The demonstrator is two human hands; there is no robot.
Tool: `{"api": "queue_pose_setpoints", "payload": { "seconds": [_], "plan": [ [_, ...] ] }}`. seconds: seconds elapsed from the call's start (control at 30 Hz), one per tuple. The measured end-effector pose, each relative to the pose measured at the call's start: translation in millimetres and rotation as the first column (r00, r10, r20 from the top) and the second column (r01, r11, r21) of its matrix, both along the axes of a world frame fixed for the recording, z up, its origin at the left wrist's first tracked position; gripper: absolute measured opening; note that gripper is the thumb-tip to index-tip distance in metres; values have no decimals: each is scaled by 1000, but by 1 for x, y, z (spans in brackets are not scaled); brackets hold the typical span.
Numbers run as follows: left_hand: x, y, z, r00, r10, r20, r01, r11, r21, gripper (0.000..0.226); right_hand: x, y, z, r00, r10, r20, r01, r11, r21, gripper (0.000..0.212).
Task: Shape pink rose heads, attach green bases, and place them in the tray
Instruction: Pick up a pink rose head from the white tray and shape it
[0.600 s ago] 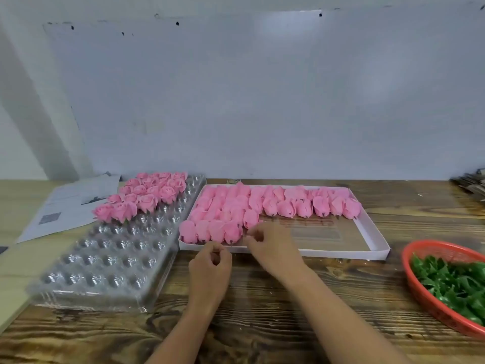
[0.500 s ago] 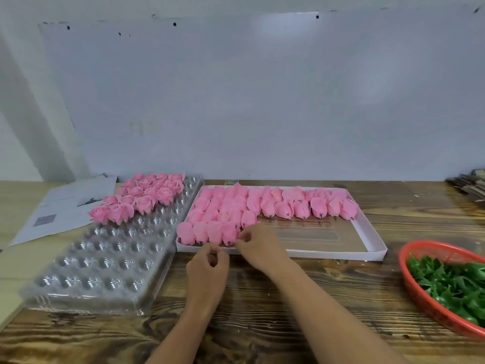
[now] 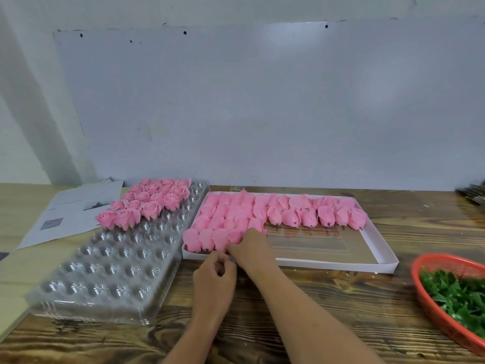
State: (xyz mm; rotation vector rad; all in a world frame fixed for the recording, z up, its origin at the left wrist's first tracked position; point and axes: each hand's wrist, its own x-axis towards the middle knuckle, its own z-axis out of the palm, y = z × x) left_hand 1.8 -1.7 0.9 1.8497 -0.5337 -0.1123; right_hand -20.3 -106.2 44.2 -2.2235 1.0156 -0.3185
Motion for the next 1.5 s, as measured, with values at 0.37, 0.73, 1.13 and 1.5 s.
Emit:
{"api": "queue_pose_setpoints", "payload": {
  "seconds": [0.37,0.73,1.13,1.5],
  "plan": [
    [1,-1,-1,999,31,7,-31,999,-14,23,4,6,1,998,-48,-42,42,991,-125,10],
    [3,-1,-3,999,36,-11,-37,999,-18,23,11,4,-2,999,-21,-50,13,987,-161,16],
    [1,0,-2,1000,24,-1,-24,1000,-13,22,4,-6,-1,999,-45,15,45,999,-2,24],
    [0,2,0,1000,3,1,-3,1000,6,22,-18,-28,6,999,18,-34,-19,999,-28,13]
  ]
}}
